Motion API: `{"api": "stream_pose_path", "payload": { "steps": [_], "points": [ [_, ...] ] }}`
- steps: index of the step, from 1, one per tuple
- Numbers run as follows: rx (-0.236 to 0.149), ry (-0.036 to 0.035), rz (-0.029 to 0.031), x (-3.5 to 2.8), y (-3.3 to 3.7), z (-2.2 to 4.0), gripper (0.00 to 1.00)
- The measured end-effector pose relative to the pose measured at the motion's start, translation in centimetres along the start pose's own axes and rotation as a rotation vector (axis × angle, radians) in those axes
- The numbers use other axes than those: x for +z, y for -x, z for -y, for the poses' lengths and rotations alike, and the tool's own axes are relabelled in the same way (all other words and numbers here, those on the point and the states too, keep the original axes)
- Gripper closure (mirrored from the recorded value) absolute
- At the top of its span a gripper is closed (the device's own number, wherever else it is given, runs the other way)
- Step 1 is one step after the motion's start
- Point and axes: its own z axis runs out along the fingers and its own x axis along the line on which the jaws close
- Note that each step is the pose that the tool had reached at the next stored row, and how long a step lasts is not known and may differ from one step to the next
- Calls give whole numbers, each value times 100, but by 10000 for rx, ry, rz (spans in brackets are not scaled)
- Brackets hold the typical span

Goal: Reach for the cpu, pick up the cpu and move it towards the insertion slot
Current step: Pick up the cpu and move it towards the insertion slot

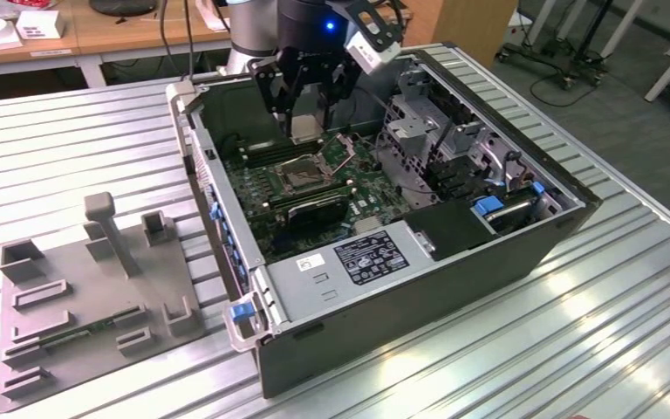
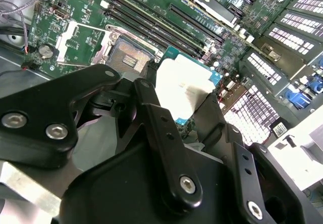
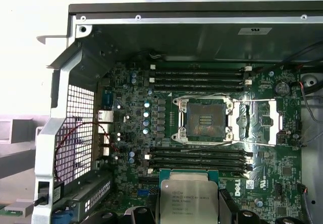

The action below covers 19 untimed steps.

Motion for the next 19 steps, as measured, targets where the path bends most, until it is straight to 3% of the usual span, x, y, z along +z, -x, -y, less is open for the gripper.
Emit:
{"api": "stream_pose_path", "payload": {
  "steps": [6, 19],
  "points": [
    [2, -2, 0, 6, 0, -10, 46],
    [0, 0, 0, 43, 3, -133, 46]
  ]
}}
